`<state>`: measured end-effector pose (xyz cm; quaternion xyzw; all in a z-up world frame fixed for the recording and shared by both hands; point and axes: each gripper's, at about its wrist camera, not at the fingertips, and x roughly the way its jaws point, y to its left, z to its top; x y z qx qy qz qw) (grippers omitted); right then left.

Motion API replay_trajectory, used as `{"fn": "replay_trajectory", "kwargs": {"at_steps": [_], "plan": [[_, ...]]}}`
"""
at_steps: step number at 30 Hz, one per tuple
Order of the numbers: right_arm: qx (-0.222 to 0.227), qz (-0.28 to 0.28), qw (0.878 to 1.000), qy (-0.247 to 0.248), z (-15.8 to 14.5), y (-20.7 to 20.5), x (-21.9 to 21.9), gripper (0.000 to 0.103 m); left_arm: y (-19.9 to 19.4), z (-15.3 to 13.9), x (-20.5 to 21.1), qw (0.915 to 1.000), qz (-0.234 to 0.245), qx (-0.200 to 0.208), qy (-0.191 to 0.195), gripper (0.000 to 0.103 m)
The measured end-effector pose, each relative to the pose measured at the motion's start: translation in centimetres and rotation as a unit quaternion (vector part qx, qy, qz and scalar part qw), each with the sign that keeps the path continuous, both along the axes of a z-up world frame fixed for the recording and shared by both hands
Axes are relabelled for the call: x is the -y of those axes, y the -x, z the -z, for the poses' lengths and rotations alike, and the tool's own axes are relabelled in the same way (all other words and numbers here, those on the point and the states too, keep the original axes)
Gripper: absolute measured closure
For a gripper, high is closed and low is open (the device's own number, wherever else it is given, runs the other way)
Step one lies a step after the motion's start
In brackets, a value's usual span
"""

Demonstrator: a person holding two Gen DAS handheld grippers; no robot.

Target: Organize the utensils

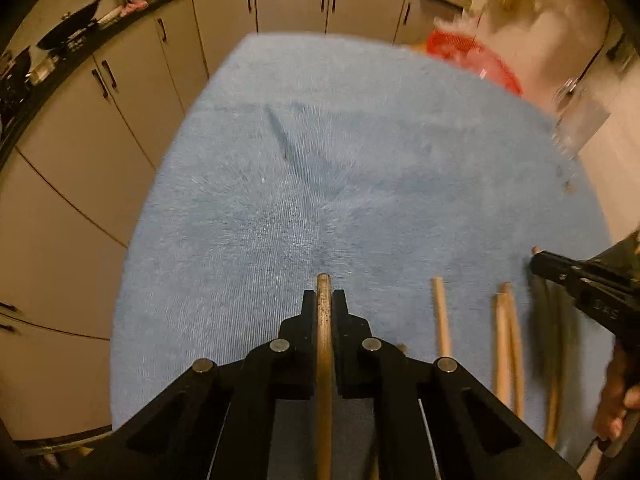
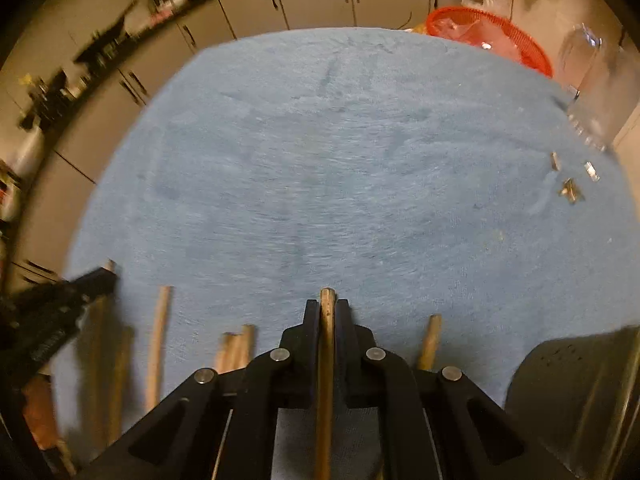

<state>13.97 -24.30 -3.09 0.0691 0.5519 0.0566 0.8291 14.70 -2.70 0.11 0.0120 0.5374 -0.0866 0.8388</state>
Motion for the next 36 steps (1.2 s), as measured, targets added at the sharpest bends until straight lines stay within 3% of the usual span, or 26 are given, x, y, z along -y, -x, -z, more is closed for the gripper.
{"fn": "replay_trajectory", "kwargs": {"at_steps": [5, 8, 14, 26, 36], "plan": [[0.095, 0.002, 0.995, -0.039, -5.3, 4.2, 0.6, 0.095, 4.2, -5.2, -2.0, 0.9942, -0.018, 0.102, 0.028, 0.096], [0.155, 0.001, 0.987, -0.045, -8.1, 7.3, 0.6, 0.095, 7.3, -8.5, -2.7, 0.9866, -0.021, 0.154, 0.05, 0.096], [0.277, 0.0, 0.96, -0.046, -12.8, 14.5, 0.6, 0.095, 11.3, -11.4, -2.3, 0.9758, -0.02, 0.208, 0.065, 0.096], [0.356, 0.021, 0.932, -0.056, -15.8, 20.1, 1.1, 0.095, 15.2, -14.8, -0.4, 0.9644, -0.01, 0.252, 0.079, 0.096], [0.374, 0.033, 0.924, -0.067, -16.3, 21.4, 2.7, 0.095, 15.9, -15.8, 1.1, 0.9628, -0.003, 0.259, 0.078, 0.096]]}}
